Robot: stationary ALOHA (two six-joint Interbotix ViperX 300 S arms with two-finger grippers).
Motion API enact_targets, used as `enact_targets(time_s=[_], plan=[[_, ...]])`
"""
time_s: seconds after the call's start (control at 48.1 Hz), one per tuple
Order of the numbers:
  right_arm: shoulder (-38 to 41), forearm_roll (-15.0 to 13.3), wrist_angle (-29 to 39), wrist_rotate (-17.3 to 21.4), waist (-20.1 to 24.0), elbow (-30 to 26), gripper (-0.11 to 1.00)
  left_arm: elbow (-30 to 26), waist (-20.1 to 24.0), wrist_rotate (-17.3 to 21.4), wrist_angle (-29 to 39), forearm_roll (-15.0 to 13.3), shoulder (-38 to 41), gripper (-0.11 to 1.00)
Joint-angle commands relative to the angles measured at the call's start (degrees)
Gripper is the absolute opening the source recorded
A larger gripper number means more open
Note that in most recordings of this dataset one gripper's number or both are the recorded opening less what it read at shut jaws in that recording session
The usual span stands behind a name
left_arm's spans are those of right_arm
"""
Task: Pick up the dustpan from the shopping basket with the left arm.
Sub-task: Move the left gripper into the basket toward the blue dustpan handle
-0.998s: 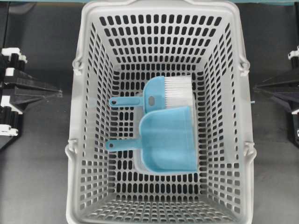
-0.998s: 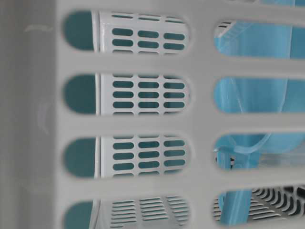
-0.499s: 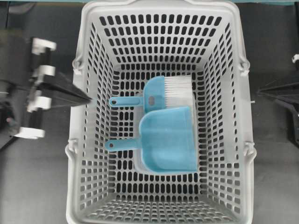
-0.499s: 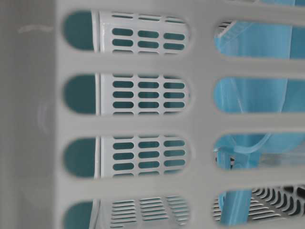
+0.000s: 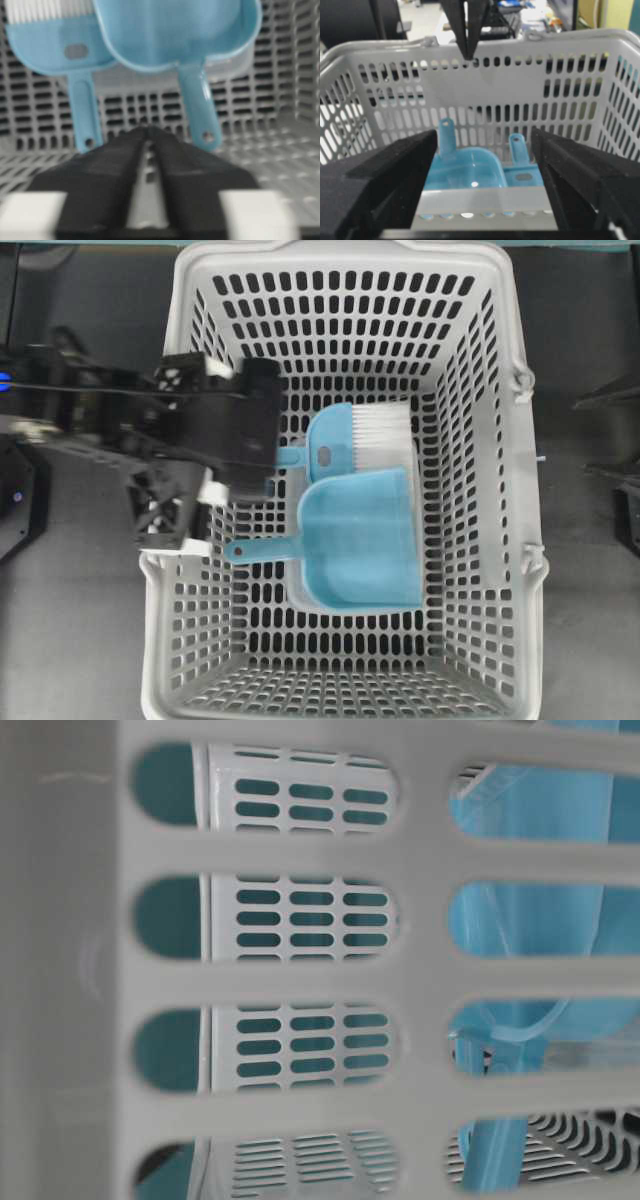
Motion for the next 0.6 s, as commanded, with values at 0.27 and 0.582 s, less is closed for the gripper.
enact_targets(time_s=[0.27, 0.582], plan=[[-0.97, 0.18, 0.00, 0.00, 0.18, -0.70, 0.73, -6.33, -1.93, -1.58, 5.54, 0.18, 9.23, 0.90], [-1.41, 0.18, 0.00, 0.00, 0.18, 0.00, 0.73, -4.66, -4.13, -6.06, 4.57, 0.18, 16.08, 0.88]])
